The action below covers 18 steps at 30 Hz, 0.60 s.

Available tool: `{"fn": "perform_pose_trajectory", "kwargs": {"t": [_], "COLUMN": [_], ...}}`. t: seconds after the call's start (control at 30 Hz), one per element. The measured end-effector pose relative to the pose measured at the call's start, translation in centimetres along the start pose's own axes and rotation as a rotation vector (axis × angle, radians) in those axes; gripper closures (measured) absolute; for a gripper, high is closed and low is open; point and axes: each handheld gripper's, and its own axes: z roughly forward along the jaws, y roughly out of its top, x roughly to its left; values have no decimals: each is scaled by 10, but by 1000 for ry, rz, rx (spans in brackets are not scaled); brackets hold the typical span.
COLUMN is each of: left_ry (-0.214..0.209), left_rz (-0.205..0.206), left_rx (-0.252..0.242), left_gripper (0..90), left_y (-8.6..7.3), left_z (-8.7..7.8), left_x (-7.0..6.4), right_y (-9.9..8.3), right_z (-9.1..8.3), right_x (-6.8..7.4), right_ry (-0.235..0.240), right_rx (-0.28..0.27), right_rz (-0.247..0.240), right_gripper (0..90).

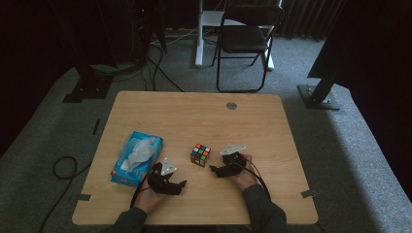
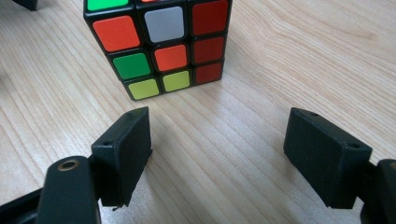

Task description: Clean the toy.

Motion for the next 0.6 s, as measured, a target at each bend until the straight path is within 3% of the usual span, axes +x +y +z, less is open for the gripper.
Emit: {"fn": "perform_pose_trajectory", "kwargs": {"t": [0.07,0.17,0.3,0.37,0.47,0.6], "left_ry": [0,-9,-28,-27,42,54], "left_rz": [-1,-7,-7,12,93,115], "left_rx": [12,27,8,4,30,29], "left_gripper": [264,304,338,341,342,341], "left_y": [0,1,8,13,19,25], "left_z": [-3,-6,-17,-24,-32,-44], "left_x": [0,0,-2,-5,-12,-14], "right_y": [-1,-1,-1,-1,-1,-1], "right_z": [1,1,1,1,1,1], "right_x": [2,2,2,2,2,2], "right_ry": [-10,-11,-11,-11,-12,-11], "right_rx": [-2,-6,-7,-7,-7,-7], "right_rz": [-9,-6,-7,-6,-7,-6], "right_gripper": [217,217,217,217,217,217]}}
